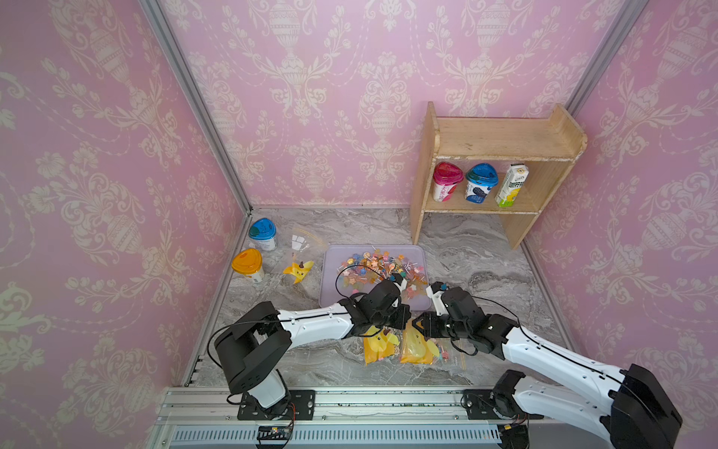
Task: Pour candies out of the ziploc bag
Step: Open the ziploc bag at the center of the board.
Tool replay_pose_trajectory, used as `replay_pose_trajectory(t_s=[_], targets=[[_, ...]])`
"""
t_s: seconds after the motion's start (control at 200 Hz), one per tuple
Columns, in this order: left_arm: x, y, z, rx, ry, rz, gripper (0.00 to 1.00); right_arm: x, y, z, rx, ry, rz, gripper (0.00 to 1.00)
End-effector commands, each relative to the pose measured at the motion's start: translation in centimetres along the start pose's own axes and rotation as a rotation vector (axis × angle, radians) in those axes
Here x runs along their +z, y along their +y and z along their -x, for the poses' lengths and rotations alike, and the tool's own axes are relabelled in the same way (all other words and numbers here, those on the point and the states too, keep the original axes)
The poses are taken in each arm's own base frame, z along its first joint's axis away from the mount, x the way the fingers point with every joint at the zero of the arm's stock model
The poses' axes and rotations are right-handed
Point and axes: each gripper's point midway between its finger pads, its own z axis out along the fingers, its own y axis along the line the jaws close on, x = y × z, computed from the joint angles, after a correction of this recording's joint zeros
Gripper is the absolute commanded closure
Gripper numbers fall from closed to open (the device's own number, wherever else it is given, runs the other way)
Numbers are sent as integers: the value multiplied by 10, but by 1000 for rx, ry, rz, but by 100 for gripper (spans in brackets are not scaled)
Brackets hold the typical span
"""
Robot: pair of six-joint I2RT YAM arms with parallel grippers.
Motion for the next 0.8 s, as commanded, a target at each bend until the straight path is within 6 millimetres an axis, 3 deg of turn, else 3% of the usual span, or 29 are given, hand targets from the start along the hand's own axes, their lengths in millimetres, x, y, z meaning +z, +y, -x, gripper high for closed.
replay_pose_trajectory(t_s=[0.0,0.45,0.796], targets=[[-7,-2,3,12,-13,-13,100,1,14,11,-38,-18,36,61],[-13,-2,3,17,-26,-18,100,19,9,9,-18,7,18,67],[-14,3,1,22,-22,7,100,21,7,10,-10,5,6,87]])
